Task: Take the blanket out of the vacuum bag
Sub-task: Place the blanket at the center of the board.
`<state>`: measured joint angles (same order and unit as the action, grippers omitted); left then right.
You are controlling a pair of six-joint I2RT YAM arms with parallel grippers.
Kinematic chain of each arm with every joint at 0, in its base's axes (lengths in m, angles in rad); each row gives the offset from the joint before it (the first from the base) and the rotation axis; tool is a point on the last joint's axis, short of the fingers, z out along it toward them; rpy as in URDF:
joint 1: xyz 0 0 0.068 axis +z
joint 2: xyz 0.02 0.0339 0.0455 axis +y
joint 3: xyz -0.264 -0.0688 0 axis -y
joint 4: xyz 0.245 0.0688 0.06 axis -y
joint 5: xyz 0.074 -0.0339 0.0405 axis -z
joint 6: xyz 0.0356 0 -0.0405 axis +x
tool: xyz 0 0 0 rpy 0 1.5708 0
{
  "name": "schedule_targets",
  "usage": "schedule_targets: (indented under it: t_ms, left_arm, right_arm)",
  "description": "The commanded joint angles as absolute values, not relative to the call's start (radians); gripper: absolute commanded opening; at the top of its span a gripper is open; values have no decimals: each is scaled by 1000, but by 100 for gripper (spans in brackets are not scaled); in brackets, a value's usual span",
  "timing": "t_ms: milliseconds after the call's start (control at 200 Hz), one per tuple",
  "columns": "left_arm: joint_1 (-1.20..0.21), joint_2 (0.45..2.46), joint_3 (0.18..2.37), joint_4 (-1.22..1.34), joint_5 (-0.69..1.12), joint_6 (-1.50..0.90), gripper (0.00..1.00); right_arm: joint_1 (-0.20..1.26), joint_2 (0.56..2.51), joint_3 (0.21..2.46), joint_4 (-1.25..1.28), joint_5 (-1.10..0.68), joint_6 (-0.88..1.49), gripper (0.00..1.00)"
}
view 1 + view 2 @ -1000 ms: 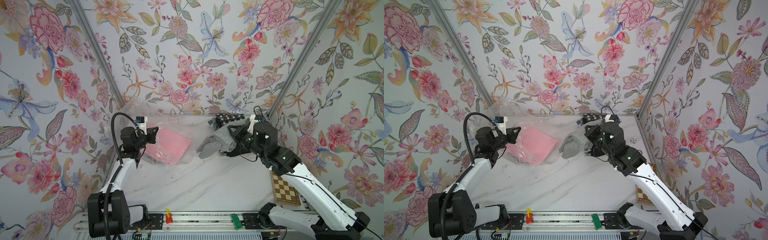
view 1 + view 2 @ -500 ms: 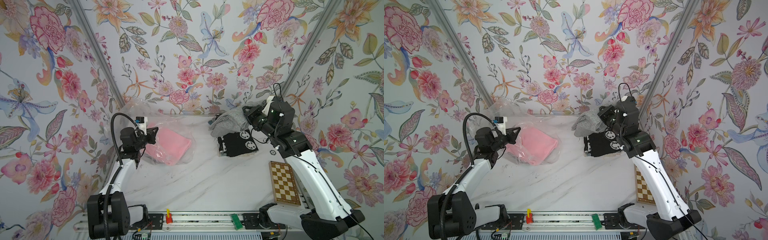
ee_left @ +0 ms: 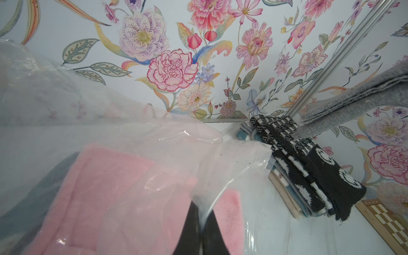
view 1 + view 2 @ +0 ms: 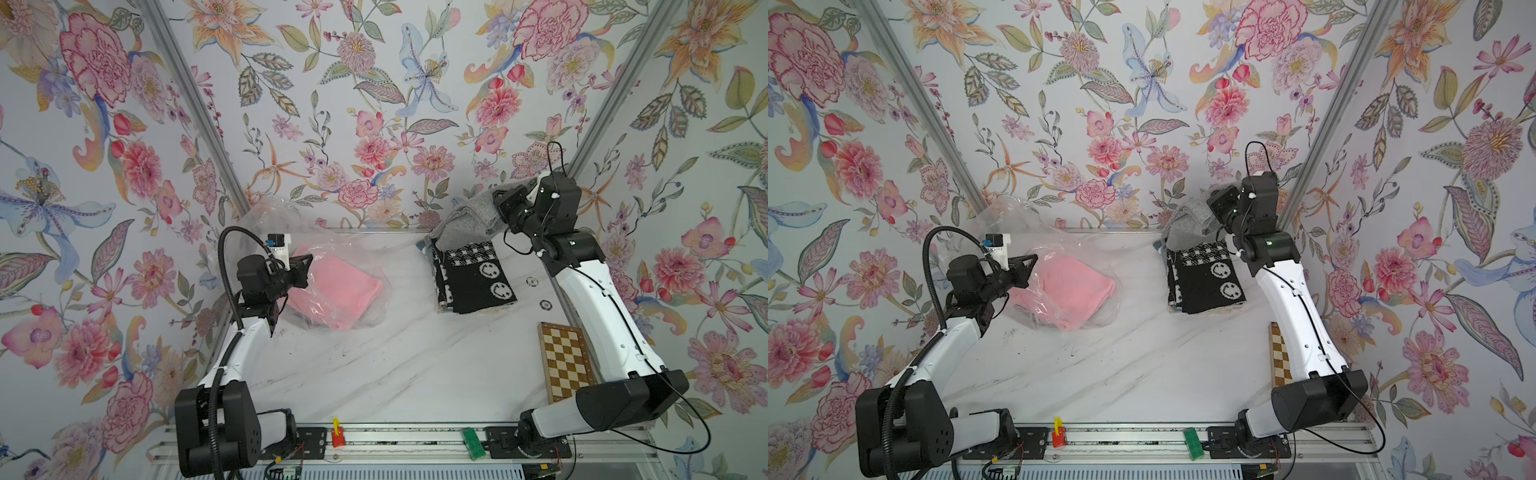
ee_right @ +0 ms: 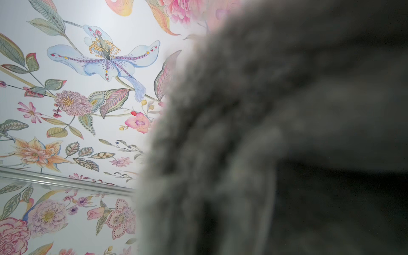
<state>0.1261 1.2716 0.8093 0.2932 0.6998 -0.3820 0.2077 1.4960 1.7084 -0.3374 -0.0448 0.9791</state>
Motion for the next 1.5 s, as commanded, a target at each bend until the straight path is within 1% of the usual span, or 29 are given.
schedule_targets:
  t_ms: [0,225,380,545,811,1131,1326,1491]
  left_arm:
    - [144,1279,828,320,695,-373,2]
    - [155,1285,821,346,712,-395,2]
    - [156,1301,818,364,724,-411,2]
    - [158,1313,812,385,741,-430,1]
    - [158,1318,813,394,747,-440,2]
    - [161,1315,814,400,753,-447,1]
    - [160,1311,812,396,749,-442,2]
    - [159,1310,813,403,755,-451,2]
  right_arm:
    - [188,1511,1703,-166,-49,972,0]
    - [173,1586,1717,-38,-54,971,0]
    - [175,1646,1772,-29,-45,966,0]
    - [175,1684,1776,29,-23,954,0]
    - [176,1738,1784,50,-23,964,0]
    - [181,1657,1627,84,-12,965,0]
    - [186,1578,1461,128,-11,995,0]
    - [196,1506,1352,108,27,1006,0]
